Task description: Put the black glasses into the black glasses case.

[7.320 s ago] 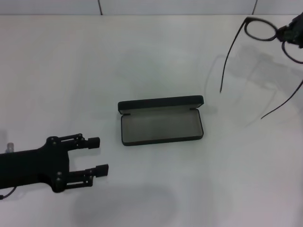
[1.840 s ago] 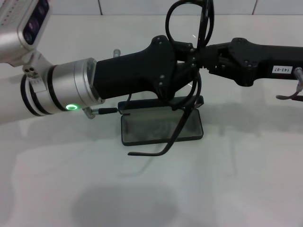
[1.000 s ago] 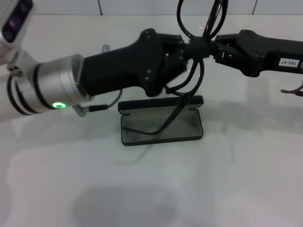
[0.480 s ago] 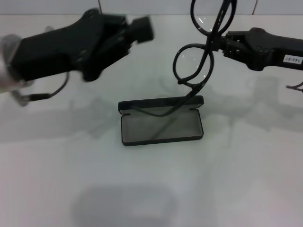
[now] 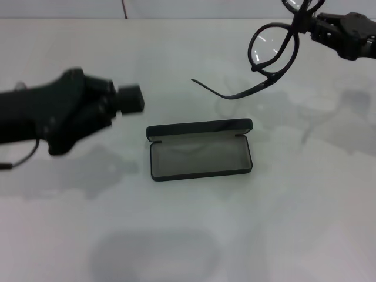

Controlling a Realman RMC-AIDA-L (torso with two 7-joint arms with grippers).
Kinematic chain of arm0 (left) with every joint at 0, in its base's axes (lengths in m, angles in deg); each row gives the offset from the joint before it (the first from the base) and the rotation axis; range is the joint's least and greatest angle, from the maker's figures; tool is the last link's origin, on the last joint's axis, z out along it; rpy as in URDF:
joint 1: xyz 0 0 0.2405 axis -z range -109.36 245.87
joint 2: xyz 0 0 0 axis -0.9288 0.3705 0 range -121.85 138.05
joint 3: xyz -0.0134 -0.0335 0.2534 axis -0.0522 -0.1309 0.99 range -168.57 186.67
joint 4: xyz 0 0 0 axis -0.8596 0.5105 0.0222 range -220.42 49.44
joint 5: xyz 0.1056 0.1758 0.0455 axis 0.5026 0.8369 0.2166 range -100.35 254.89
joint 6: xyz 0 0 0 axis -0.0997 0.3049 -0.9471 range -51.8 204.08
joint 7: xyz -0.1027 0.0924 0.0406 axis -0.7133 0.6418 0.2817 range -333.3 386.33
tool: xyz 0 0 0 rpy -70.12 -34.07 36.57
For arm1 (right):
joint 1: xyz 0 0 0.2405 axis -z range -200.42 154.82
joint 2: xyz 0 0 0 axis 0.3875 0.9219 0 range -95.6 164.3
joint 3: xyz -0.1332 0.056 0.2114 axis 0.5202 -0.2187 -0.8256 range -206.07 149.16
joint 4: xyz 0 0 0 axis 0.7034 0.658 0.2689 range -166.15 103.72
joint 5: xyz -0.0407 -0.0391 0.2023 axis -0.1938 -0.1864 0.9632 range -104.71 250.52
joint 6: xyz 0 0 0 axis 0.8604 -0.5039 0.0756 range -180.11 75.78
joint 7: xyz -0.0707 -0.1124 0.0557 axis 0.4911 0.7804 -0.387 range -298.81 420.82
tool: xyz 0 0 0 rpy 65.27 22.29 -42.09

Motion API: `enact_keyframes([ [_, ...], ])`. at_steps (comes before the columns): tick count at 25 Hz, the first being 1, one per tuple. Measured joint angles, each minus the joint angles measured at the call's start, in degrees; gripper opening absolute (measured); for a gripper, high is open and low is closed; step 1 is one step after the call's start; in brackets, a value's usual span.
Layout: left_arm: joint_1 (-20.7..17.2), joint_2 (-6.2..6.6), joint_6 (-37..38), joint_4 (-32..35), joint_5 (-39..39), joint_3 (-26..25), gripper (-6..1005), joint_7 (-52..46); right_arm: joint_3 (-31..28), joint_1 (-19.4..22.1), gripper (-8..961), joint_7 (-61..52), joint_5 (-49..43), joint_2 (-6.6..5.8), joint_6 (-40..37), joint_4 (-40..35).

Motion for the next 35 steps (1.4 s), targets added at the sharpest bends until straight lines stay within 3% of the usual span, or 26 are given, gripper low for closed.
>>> enact_keyframes([
  [3, -0.46, -0.73, -0.17, -1.06, 1.78, 1.36, 11, 2.0, -0.11, -0.22, 62, -0.15, 0.83, -0.06, -0.15, 0.0],
  [7, 1.66, -2.72, -0.77, -4.45, 6.97, 1.13, 11, 5.67, -0.18, -0.57, 62, -0.86, 2.44, 0.1, -1.9, 0.0],
  [15, 7.07, -6.18, -5.59, -7.7, 11.89, 1.35, 11, 9.49, 1.6, -1.86, 62, -1.51, 2.6, 1.95, -4.35, 1.34],
  [35, 11.08, -7.16, -8.1, -7.7, 11.39, 1.17, 11, 9.3, 7.84, -3.12, 63, -1.56, 2.38, 2.36, -4.03, 3.8],
])
